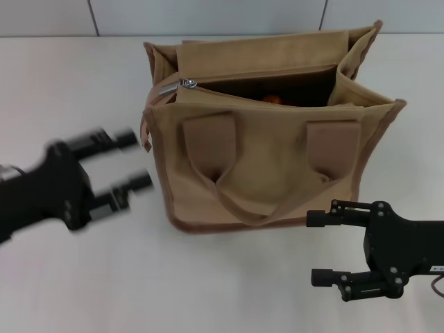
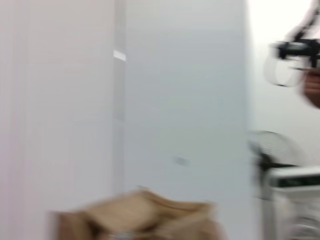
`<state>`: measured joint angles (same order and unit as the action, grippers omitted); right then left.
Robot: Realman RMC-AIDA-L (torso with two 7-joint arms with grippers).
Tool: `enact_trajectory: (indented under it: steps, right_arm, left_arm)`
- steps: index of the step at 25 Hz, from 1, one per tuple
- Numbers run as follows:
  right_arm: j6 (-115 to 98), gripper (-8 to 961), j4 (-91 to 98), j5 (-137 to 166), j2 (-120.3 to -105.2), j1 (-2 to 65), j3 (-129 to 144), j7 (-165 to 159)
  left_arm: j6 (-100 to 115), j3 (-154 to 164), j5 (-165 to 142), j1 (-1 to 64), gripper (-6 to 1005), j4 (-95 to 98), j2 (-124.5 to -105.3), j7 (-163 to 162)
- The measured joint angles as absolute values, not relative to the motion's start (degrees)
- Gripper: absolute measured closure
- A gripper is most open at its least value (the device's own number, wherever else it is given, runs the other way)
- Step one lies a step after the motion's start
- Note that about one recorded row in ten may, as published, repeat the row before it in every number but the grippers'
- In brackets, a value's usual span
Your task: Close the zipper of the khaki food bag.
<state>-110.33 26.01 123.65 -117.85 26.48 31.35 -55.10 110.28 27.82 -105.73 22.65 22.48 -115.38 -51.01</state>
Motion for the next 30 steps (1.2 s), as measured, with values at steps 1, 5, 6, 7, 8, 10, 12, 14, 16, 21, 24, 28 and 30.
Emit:
enact_trajectory:
  steps: [1, 5, 6, 7, 8, 10, 12, 14, 16, 21, 24, 28, 30]
  right_arm:
    - [-110.33, 157, 26.01, 123.65, -117.85, 26.48, 31.35, -55.1]
    - [-110.46, 158, 26.01, 123.65, -117.85, 25.96, 31.08, -54.88]
    - [-110.46, 158, 26.01, 123.65, -117.85, 25.96, 31.08, -54.88]
    - [-110.48, 158, 26.01, 123.65, -117.84, 25.89, 31.05, -54.86]
    - [-110.5, 158, 26.01, 123.65, -117.81, 25.84, 30.98, -54.84]
    - [-110.52, 158, 26.01, 123.65, -117.77, 25.79, 30.85, -54.82]
    - [-110.54, 158, 26.01, 123.65, -117.77, 25.74, 30.75, -54.76]
    - [-110.56, 157, 26.01, 123.65, -117.77, 25.72, 30.75, -54.75]
    - [-110.56, 157, 26.01, 123.65, -117.77, 25.72, 30.75, -54.73]
    - [-110.41, 158, 26.01, 123.66, -117.77, 25.73, 30.76, -54.7]
    - [-110.4, 159, 26.01, 123.66, -117.77, 25.75, 30.76, -54.69]
    - [-110.51, 159, 26.02, 123.66, -117.77, 25.75, 30.76, -54.67]
    - [-110.6, 160, 26.14, 123.66, -117.77, 25.75, 30.73, -54.68]
  left_arm:
    - [110.28, 27.82, -105.73, 22.65, 426, 22.48, -115.38, -51.01]
    - [102.48, 19.84, -105.72, 22.92, 435, 22.21, -115.92, -48.52]
    - [102.48, 19.84, -105.72, 22.92, 438, 22.21, -115.92, -48.52]
    - [100.87, 19.6, -105.72, 23.2, 440, 22.27, -115.93, -48.3]
    - [99.49, 19.64, -105.79, 23.46, 442, 22.32, -115.95, -48.06]
    - [94.37, 20.58, -106.83, 24.98, 447, 22.45, -116.27, -47.13]
    - [93.44, 21.19, -107.25, 25.39, 452, 22.44, -116.38, -46.97]
    - [92.53, 23.23, -107.89, 26.19, 456, 22.35, -116.54, -46.83]
    - [92.3, 24.99, -108.01, 26.91, 461, 22.27, -116.6, -46.83]
    - [90.91, 26.75, -108.08, 28.22, 473, 22.68, -117.06, -46.8]
    - [89.53, 27.9, -108.1, 29.02, 480, 22.75, -117.24, -46.77]
    - [86.98, 27.86, -107.58, 29.68, 625, 22.83, -117.79, -46.76]
    - [86.89, 27.3, -106.84, 29.69, 698, 22.89, -117.88, -46.76]
